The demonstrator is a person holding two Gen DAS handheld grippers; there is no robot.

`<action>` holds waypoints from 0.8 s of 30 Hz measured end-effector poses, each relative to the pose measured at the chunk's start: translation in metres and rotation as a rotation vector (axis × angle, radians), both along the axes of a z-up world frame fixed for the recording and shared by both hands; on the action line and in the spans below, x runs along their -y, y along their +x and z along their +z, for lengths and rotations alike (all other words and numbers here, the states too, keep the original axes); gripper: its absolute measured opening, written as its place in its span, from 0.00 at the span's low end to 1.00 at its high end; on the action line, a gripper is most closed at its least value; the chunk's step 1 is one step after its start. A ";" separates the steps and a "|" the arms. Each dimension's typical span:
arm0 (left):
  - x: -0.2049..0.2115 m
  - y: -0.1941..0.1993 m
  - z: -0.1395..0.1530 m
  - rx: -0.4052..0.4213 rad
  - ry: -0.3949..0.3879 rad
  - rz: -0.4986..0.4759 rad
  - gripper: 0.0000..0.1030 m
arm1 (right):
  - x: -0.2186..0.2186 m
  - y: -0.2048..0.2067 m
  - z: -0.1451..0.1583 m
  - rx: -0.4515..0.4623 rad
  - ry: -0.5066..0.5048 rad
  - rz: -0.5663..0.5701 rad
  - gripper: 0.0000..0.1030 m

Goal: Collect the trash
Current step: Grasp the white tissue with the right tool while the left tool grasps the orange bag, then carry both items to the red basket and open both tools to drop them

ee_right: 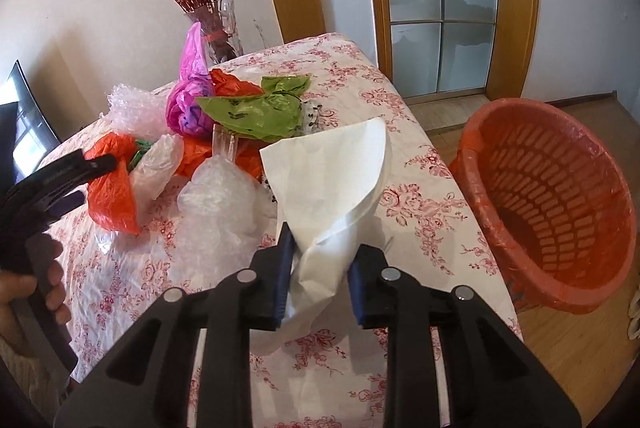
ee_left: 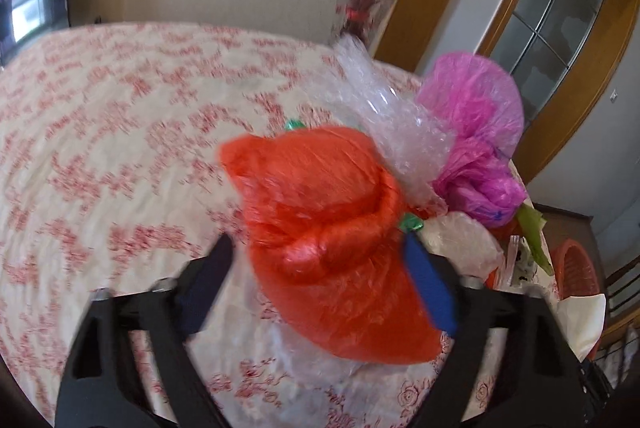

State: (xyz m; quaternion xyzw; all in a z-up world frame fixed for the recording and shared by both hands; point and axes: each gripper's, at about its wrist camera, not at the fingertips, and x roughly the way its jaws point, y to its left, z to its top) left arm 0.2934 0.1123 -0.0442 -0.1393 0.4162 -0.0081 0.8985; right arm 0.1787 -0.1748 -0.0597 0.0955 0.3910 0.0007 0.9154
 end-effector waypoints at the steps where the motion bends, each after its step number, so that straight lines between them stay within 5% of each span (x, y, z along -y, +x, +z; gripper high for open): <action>1: 0.000 0.002 -0.003 -0.009 -0.020 -0.010 0.63 | -0.001 0.000 0.001 0.002 -0.004 0.004 0.25; 7: -0.005 -0.009 0.004 0.033 -0.031 -0.015 0.38 | 0.000 -0.004 0.005 0.023 0.003 0.012 0.24; 24: -0.013 -0.072 0.060 0.171 0.047 -0.045 0.35 | 0.017 -0.033 0.045 0.145 0.004 0.002 0.23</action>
